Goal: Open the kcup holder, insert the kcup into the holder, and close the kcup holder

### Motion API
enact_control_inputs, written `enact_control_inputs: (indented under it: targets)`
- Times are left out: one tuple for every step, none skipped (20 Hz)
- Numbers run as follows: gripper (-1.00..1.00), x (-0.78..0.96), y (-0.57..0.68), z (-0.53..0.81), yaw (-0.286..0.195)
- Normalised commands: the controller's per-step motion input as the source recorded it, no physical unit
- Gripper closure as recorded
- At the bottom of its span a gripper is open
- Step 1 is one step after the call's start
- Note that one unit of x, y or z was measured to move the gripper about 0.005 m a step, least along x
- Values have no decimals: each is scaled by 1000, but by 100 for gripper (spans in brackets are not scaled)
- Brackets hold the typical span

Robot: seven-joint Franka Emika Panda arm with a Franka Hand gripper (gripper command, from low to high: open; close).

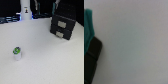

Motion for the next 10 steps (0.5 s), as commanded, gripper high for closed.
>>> enact_control_inputs:
  targets:
    - [-100,-333,605,31,-178]
    - [-100,-334,622,29,-176]
    - [-100,-317,654,22,-178]
    - [-100,-297,667,13,-180]
    - [-100,-291,678,7,-181]
    - [-100,-286,686,4,-181]
    - [-100,-285,690,4,-181]
    - [-100,-284,691,3,-181]
    - [-100,-279,692,2,-181]
    - [-100,-254,693,7,-188]
